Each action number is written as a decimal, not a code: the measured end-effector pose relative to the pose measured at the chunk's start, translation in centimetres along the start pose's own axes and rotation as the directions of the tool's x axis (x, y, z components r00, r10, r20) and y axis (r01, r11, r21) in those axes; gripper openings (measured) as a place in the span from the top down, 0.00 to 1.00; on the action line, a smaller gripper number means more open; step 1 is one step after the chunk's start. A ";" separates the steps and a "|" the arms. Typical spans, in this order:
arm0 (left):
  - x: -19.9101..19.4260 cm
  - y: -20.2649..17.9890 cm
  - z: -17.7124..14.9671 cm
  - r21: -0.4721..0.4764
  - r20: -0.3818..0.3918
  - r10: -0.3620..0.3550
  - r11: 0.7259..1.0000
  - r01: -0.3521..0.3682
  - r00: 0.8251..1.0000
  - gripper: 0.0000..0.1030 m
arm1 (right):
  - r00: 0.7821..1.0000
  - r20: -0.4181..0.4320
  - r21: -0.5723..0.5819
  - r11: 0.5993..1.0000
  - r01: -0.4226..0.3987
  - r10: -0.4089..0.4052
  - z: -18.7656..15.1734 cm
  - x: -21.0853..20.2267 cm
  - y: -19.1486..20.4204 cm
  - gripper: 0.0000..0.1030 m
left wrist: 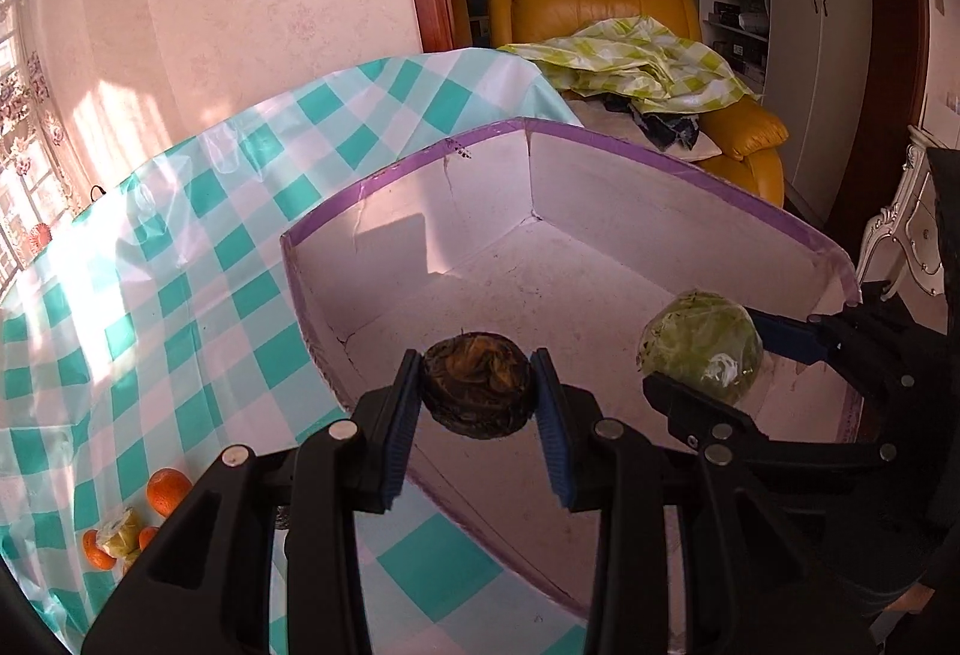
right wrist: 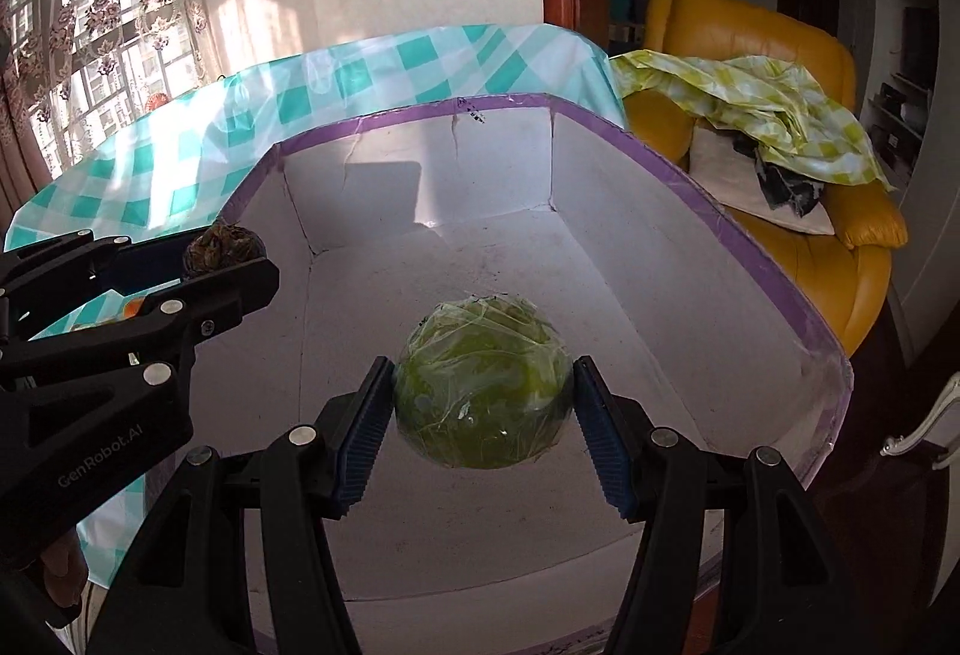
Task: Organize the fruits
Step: 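Carry taro and cabbage into the purple box and open both tools, then withdraw both tools from the box back toward the remaining fruits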
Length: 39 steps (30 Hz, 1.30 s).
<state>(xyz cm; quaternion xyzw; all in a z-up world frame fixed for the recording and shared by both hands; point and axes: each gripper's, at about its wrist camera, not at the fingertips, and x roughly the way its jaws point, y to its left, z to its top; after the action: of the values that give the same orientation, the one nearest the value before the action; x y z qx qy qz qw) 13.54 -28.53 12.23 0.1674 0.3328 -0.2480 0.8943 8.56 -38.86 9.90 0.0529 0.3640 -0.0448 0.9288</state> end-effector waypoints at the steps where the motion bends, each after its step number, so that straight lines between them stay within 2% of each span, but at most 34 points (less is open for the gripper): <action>1: 0.5 0.0 0.1 0.004 -0.012 0.000 1.000 0.000 1.000 0.64 | 1.000 -0.009 -0.004 1.000 0.004 -0.004 0.1 0.2 0.0 0.42; 13: 6.8 -0.2 0.9 0.109 -0.181 0.031 0.994 -0.012 0.983 0.64 | 0.993 -0.090 -0.072 0.995 0.065 -0.071 1.3 2.8 -1.1 0.42; 18: 8.0 -1.0 1.0 0.204 -0.222 0.077 0.978 -0.031 0.972 0.64 | 0.988 -0.130 -0.103 0.992 0.072 -0.085 1.6 3.4 -1.4 0.41; 21: 8.6 -1.6 0.8 0.284 -0.247 0.121 0.958 -0.047 0.962 0.64 | 0.980 -0.172 -0.144 0.987 0.073 -0.098 1.5 3.8 -1.1 0.41; 24: 9.0 -1.6 0.9 0.314 -0.277 0.130 0.949 -0.038 0.952 0.64 | 0.968 -0.216 -0.210 0.974 0.082 -0.128 1.4 4.3 -0.6 0.41; 29: 9.3 -1.4 0.8 0.345 -0.316 0.144 0.938 -0.028 0.938 0.64 | 0.960 -0.241 -0.240 0.967 0.086 -0.145 1.1 4.5 -0.4 0.41; 30: 9.2 -1.4 0.7 0.345 -0.316 0.145 0.938 -0.029 0.938 0.64 | 0.959 -0.242 -0.243 0.966 0.086 -0.147 1.1 4.5 -0.4 0.41; 32: 9.2 -1.3 0.7 0.342 -0.312 0.140 0.939 -0.026 0.940 0.63 | 0.961 -0.236 -0.247 0.965 0.085 -0.145 1.1 4.4 -0.4 0.30; 39: 8.9 -1.3 0.8 0.328 -0.303 0.122 0.944 -0.017 0.945 0.59 | 0.963 -0.230 -0.247 0.965 0.083 -0.142 1.2 4.4 -0.5 0.24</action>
<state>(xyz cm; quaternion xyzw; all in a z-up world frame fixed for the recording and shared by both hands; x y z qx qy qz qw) 19.06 -32.92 6.54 0.3604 0.4219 -0.2365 0.7976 12.51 -39.71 7.73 -0.0731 0.4815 -0.0476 0.8721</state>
